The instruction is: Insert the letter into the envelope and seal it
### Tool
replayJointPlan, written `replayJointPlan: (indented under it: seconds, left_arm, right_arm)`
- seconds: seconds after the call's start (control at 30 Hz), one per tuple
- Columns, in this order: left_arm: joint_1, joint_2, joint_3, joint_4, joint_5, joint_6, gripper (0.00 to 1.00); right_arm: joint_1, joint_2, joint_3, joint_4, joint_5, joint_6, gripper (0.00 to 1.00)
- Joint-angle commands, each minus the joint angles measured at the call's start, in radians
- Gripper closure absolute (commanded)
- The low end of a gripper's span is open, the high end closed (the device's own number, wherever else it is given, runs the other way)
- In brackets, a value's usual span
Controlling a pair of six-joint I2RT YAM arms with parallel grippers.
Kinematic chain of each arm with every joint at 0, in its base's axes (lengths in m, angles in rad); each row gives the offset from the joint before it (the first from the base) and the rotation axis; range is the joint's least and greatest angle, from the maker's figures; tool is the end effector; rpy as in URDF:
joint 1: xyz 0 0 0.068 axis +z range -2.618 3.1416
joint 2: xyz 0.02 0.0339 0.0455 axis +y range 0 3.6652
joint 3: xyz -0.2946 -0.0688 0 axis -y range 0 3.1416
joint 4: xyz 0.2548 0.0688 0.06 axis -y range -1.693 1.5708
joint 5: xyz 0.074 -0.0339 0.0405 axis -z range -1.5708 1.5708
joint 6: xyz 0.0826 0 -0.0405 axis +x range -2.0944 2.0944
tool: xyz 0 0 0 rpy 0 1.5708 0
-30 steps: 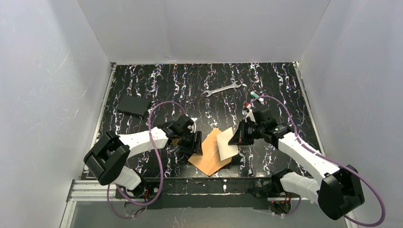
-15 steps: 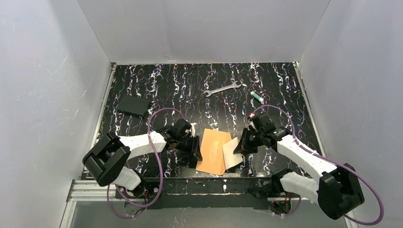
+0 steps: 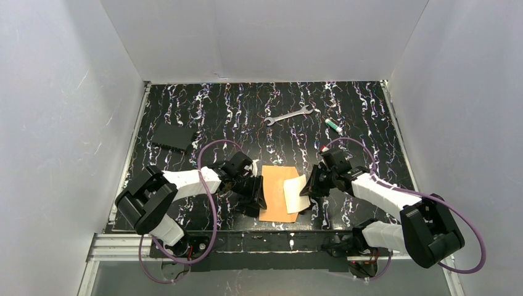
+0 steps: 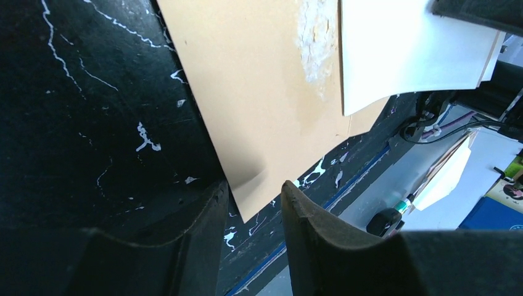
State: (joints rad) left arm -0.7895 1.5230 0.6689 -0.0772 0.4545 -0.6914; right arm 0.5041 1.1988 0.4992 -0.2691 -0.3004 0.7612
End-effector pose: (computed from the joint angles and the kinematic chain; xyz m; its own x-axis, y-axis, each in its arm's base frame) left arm 0.1904 -0.2435 0.1361 -0.9597 0.1541 -0.2351 0.2733 0.7074 -0.6519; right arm 0.1923 0.1340 0.1438 -0.9420 0.2329 -0.2418 0.0575 0.8215 0.5672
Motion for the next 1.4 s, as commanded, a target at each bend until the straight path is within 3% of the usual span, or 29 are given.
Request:
replayJointPlan:
  seconds: [0.0,0.3,0.6,0.97,1.13,1.37]
  left_arm:
    - [-0.01,0.044,-0.001,-0.068,-0.051,0.036,0.63]
    - [-0.006,0.083,0.055,-0.057,-0.067,0.026,0.6]
    - [0.008,0.119,0.107,-0.054,-0.101,0.013,0.56]
    - [0.065,0.06,0.089,-0.149,-0.292,-0.063,0.31]
    - [0.137,0.106,0.114,-0.089,-0.209,-0.081,0.31]
    - [0.164,0.234,0.221,-0.122,-0.208,-0.078,0.39]
  right_arm:
    - [0.002,-0.022,0.003,0.095,0.054,0.036,0.99]
    - [0.004,0.028,-0.029,0.31,0.012,-0.044,0.99]
    - [0.012,0.128,-0.042,0.463,-0.054,-0.005,0.99]
    - [0.014,0.256,0.13,0.321,-0.051,-0.152,0.99]
    - [0.014,0.302,0.162,0.294,-0.065,-0.185,0.99]
    - [0.014,0.36,0.192,0.316,-0.091,-0.165,0.99]
